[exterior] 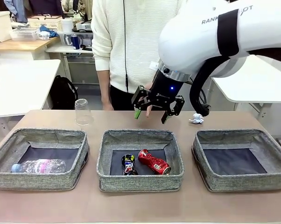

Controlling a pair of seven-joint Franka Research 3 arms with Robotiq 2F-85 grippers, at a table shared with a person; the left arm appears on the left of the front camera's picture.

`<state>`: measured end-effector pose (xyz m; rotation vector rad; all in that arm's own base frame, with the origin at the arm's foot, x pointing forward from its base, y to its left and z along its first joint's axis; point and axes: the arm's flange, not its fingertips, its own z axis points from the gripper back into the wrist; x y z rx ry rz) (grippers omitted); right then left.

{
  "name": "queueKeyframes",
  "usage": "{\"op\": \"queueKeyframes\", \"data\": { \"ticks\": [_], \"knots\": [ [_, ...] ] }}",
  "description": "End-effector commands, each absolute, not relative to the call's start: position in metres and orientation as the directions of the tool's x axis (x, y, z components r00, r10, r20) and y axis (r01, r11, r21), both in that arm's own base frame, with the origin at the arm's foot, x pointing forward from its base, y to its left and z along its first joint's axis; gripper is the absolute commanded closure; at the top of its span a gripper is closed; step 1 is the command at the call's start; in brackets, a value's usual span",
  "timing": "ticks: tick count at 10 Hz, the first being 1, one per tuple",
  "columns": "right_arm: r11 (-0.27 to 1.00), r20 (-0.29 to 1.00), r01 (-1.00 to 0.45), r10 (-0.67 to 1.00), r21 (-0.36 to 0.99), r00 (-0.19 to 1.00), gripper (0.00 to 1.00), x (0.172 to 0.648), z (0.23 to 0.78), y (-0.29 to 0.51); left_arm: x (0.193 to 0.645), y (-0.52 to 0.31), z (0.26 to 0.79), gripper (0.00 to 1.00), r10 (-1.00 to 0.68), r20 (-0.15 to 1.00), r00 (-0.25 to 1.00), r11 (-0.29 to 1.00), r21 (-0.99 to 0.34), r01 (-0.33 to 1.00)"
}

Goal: Sort the waste into the appropriate baskets.
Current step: Place the picked waste into the Fabric basket indicated by the person.

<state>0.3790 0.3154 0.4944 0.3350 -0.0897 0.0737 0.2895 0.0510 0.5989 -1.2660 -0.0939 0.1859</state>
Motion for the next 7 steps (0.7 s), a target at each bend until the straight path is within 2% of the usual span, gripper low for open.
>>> {"op": "queueKeyframes", "data": {
  "ticks": [1,2,3,4,5,6,7],
  "knots": [
    [0.917,0.104,-0.095,0.059,0.387,0.993,0.00,0.382,0.495,0.305,0.287,0.054,0.600,0.00,0.179,-0.018,0.984,0.296,-0.953,-0.071],
    [0.882,0.070,-0.106,0.083,0.459,0.994,0.00,0.383,0.496,0.297,0.287,0.054,0.600,0.00,0.179,-0.018,0.984,0.296,-0.953,-0.071],
    [0.763,0.016,-0.124,0.147,0.635,0.989,0.00,0.385,0.499,0.285,0.287,0.054,0.600,0.00,0.179,-0.018,0.984,0.296,-0.953,-0.071],
    [0.506,-0.007,-0.078,0.164,0.859,0.986,0.00,0.385,0.506,0.265,0.287,0.054,0.600,0.00,0.179,-0.018,0.984,0.296,-0.953,-0.071],
    [0.296,-0.045,0.011,0.108,0.955,0.993,0.00,0.387,0.508,0.252,0.287,0.054,0.600,0.00,0.179,-0.018,0.984,0.296,-0.953,-0.071],
    [0.065,-0.051,0.040,0.174,0.997,0.983,0.00,0.387,0.508,0.243,0.287,0.054,0.600,0.00,0.179,-0.018,0.984,0.296,-0.953,-0.071],
    [-0.091,-0.013,0.035,0.227,0.995,0.974,0.00,0.385,0.508,0.237,0.287,0.054,0.600,0.00,0.179,-0.018,0.984,0.296,-0.953,-0.071]
  ]
}}
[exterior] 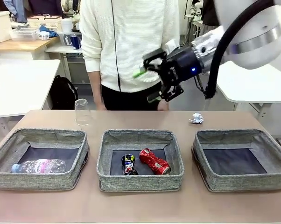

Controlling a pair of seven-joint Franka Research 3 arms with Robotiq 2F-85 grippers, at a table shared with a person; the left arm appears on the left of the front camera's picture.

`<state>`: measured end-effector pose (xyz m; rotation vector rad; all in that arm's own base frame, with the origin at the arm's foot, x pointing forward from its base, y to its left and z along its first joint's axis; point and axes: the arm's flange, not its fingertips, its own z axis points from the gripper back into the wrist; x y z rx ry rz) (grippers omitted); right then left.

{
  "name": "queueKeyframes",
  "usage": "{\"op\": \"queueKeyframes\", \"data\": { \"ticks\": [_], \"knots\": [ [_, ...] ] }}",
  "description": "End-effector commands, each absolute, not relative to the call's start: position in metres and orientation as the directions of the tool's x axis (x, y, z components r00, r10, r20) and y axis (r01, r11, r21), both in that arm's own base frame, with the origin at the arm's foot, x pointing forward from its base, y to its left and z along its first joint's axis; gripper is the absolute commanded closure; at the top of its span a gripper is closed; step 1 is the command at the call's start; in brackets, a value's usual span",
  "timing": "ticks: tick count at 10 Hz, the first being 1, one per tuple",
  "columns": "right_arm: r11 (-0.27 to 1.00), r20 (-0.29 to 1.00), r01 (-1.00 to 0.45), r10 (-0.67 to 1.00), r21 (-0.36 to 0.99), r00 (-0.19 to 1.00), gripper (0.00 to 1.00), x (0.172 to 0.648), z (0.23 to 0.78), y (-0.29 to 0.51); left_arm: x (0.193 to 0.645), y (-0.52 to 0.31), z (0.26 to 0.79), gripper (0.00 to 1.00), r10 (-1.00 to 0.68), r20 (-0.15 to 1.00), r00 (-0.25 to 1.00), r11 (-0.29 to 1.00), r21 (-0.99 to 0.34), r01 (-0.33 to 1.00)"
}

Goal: Sort the waste into the appropriate baskets.
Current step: Place the picked waste into the Fabric basket indicated by the person.

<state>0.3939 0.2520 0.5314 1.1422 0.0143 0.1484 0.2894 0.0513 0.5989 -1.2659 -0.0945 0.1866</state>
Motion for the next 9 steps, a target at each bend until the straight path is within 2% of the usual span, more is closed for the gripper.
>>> {"op": "queueKeyframes", "data": {
  "ticks": [1,2,4,5,6,9],
  "knots": [
    [-0.073,-0.043,0.066,0.278,0.995,0.960,0.00,0.384,0.509,0.238,0.287,0.054,0.600,0.00,0.179,-0.018,0.984,0.296,-0.953,-0.071],
    [0.407,0.064,-0.110,0.125,0.907,0.990,0.00,0.394,0.531,0.252,0.287,0.054,0.600,0.00,0.179,-0.018,0.984,0.296,-0.953,-0.071],
    [0.407,0.064,-0.110,0.125,0.907,0.990,0.00,0.394,0.531,0.252,0.287,0.054,0.600,0.00,0.179,-0.018,0.984,0.296,-0.953,-0.071],
    [0.289,0.067,-0.110,0.156,0.951,0.985,0.00,0.391,0.527,0.243,0.287,0.054,0.600,0.00,0.179,-0.018,0.984,0.296,-0.953,-0.071],
    [0.202,0.064,-0.081,0.088,0.976,0.994,0.00,0.395,0.531,0.227,0.287,0.054,0.600,0.00,0.179,-0.018,0.984,0.296,-0.953,-0.071],
    [0.083,0.102,-0.098,-0.040,0.992,0.994,0.00,0.372,0.552,0.135,0.287,0.054,0.600,0.00,0.179,-0.018,0.984,0.296,-0.953,-0.071]
  ]
}}
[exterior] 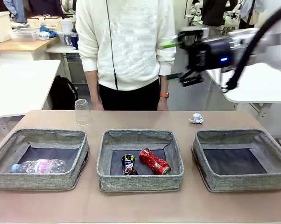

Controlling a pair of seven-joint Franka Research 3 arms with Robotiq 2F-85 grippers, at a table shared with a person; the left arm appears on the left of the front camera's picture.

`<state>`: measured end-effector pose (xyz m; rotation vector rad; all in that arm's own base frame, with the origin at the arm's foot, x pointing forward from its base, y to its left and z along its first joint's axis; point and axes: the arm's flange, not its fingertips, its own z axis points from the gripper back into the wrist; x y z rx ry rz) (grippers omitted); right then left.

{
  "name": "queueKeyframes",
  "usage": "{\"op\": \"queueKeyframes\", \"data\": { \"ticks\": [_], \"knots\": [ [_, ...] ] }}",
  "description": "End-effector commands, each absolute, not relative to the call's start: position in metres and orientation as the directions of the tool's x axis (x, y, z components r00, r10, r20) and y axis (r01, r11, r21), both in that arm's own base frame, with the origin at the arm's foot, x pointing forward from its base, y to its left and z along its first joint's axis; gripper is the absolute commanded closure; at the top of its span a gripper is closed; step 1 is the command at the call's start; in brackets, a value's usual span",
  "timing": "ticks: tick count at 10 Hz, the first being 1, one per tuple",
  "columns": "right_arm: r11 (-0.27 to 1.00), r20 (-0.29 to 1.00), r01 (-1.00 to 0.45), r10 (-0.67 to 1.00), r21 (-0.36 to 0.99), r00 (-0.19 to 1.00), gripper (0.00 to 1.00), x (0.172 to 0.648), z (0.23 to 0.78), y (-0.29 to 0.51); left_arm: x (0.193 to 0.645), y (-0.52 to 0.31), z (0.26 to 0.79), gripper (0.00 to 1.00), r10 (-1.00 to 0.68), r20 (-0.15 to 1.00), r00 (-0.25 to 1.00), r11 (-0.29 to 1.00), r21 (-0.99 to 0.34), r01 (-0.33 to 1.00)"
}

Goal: Sort the waste into the appropriate baskets.
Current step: Place the picked waste into the Fabric basket indicated by the person.

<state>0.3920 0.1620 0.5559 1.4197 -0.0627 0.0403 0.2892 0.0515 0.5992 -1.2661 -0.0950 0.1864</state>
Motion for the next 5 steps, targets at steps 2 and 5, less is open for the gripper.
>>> {"op": "queueKeyframes", "data": {
  "ticks": [2,5],
  "knots": [
    [0.075,0.157,-0.158,0.019,0.985,0.987,0.00,0.357,0.554,0.079,0.287,0.054,0.600,0.00,0.179,-0.018,0.984,0.296,-0.953,-0.071],
    [-0.037,0.082,-0.075,0.210,0.996,0.974,0.00,0.351,0.545,0.012,0.287,0.054,0.600,0.00,0.179,-0.018,0.984,0.296,-0.953,-0.071]
  ]
}}
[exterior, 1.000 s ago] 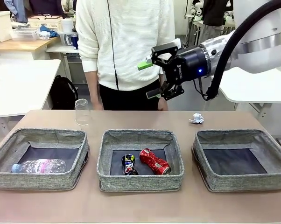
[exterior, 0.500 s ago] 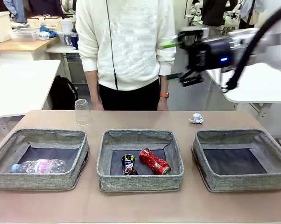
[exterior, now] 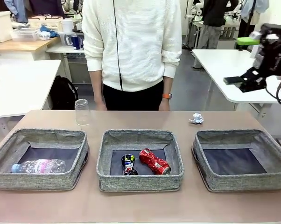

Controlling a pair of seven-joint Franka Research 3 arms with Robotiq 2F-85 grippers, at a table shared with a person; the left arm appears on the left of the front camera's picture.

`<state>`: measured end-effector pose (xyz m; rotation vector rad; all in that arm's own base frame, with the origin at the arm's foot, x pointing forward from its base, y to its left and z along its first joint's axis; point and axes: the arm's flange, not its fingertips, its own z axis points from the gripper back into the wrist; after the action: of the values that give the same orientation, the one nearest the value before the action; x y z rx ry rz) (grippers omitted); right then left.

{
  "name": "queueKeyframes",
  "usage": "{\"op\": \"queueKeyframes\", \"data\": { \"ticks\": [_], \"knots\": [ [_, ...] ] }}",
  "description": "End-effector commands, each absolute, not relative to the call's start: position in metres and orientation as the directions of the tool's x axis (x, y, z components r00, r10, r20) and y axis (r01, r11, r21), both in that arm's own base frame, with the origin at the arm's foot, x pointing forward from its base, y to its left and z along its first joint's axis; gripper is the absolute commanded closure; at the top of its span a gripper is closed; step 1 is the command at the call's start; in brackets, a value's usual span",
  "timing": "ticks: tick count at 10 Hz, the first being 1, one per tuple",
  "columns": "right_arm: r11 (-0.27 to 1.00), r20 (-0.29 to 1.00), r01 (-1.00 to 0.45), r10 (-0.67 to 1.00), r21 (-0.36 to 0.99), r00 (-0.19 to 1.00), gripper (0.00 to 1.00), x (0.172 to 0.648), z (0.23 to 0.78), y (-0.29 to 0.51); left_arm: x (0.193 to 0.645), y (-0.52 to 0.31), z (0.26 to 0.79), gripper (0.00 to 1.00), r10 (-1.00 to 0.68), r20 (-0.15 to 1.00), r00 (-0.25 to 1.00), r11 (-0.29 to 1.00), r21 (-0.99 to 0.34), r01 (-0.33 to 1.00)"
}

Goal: Sort the waste into the appropriate baskets.
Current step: Place the picked waste into the Fabric basket indicated by the person, then pick up the waste item pointed out by the person.

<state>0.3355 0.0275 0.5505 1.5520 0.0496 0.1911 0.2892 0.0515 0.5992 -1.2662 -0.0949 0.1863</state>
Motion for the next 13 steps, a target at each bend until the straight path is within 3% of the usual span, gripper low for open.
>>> {"op": "queueKeyframes", "data": {
  "ticks": [1,3,4,13],
  "knots": [
    [-0.084,0.092,-0.078,0.176,0.993,0.980,0.00,0.349,0.542,0.004,0.287,0.054,0.600,0.00,0.179,-0.018,0.984,0.296,-0.953,-0.071],
    [-0.066,0.093,-0.089,0.063,0.994,0.994,0.00,0.355,0.536,0.006,0.287,0.054,0.600,0.00,0.179,-0.018,0.984,0.296,-0.953,-0.071],
    [-0.071,0.070,-0.058,0.170,0.996,0.983,0.00,0.339,0.537,0.002,0.287,0.054,0.600,0.00,0.179,-0.018,0.984,0.296,-0.953,-0.071],
    [-0.071,0.070,-0.058,0.170,0.996,0.983,0.00,0.339,0.537,0.002,0.287,0.054,0.600,0.00,0.179,-0.018,0.984,0.296,-0.953,-0.071]
  ]
}}
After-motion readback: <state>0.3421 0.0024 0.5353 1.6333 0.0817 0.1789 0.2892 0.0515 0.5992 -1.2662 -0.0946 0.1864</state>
